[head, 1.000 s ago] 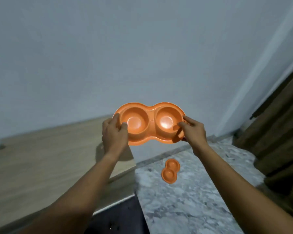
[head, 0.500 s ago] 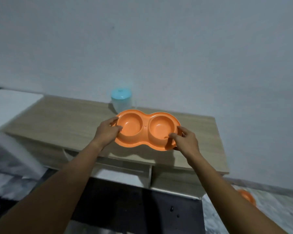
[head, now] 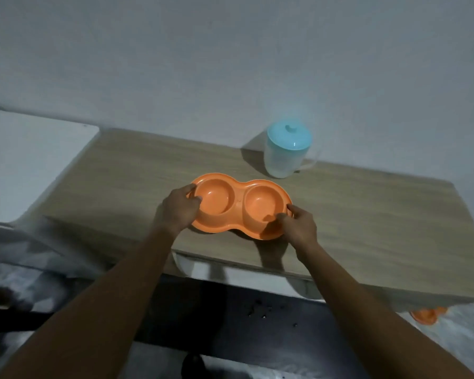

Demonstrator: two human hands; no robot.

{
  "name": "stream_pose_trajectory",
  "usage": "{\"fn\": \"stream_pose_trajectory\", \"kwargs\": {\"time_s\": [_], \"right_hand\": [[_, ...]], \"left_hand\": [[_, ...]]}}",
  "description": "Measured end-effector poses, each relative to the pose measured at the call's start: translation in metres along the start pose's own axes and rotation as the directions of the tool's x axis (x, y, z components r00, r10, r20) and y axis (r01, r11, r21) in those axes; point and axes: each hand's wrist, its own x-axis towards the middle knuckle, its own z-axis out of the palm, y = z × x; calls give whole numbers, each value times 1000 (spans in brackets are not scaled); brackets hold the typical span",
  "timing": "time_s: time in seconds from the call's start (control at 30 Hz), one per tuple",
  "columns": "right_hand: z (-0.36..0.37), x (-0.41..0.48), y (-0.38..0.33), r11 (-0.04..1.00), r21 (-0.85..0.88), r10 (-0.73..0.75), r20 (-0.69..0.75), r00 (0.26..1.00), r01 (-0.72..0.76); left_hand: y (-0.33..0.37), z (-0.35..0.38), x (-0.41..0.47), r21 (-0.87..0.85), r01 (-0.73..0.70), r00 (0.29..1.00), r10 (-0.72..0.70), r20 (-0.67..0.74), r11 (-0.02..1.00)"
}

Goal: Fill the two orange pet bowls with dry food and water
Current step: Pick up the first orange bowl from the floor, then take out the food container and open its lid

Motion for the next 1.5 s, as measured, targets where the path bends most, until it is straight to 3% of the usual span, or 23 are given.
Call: {"fn": "stream_pose_trajectory", "kwargs": {"time_s": [0.23, 0.5, 0.7, 0.8, 0.9, 1.2, 1.33, 1.5], "right_hand": [[43, 18, -2, 996, -60, 61, -116, 991, -68], [59, 12, 9, 991, -131, 4, -203, 979, -31], [79, -46, 32, 987, -103, -148, -275, 950, 124], [95, -87, 58, 968, -68, -251, -255, 934, 242], [107, -113, 90, 957, -70, -290, -185, 939, 281], [127, -119, 164, 990, -98, -95, 43, 995, 99], [143, -90, 182, 997, -76, 18, 31, 999, -15], [185, -22, 197, 992, 96, 89, -42, 995, -84]], "left_hand": [[-29, 1, 40, 92, -101, 994, 97, 47, 991], [-44, -1, 47, 19, -152, 985, 150, 80, 988], [-67, 4, 7, 3, -264, 957, 262, -125, 965], [-88, 12, -31, 49, -384, 890, 384, -247, 922], [-104, 18, -68, 114, -436, 860, 451, -239, 893], [-162, 53, -120, 123, -244, 969, 248, -17, 962], [-177, 78, -85, 82, -160, 986, 156, 53, 984], [-193, 125, -10, 61, -34, 999, 36, -38, 998]]}}
